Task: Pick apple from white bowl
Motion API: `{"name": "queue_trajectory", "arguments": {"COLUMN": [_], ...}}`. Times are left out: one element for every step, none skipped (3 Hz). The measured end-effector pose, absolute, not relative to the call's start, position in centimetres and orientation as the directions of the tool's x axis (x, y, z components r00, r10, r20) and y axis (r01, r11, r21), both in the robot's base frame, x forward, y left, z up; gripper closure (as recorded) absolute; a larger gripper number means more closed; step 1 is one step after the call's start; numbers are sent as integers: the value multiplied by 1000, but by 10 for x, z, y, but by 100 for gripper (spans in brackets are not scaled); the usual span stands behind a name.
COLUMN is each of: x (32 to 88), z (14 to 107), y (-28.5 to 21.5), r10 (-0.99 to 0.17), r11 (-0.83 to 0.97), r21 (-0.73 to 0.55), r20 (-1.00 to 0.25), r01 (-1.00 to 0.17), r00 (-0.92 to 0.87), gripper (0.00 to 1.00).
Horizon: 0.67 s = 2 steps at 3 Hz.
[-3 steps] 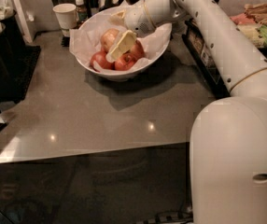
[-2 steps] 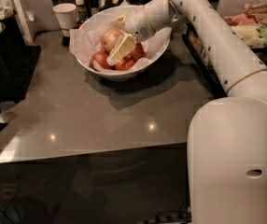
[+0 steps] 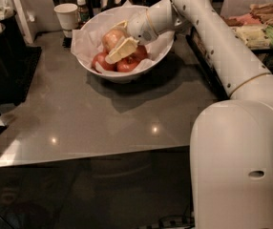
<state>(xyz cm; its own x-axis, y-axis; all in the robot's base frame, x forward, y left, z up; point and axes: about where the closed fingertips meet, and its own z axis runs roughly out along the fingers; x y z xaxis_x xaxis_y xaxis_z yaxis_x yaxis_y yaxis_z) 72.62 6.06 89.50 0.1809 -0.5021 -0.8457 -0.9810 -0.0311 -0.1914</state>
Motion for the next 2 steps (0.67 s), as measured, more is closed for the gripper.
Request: {"name": "queue_trajectory", "arguments": {"x": [726,726], "z": [898,902], "y": [59,58], "r10": [-502,-501], "r11": [-31,-31], "r21": [-191,-192], "r20": [-846,-846], "r01": [-981,-981], "r00": [181,181], "gripper": [72,96]}}
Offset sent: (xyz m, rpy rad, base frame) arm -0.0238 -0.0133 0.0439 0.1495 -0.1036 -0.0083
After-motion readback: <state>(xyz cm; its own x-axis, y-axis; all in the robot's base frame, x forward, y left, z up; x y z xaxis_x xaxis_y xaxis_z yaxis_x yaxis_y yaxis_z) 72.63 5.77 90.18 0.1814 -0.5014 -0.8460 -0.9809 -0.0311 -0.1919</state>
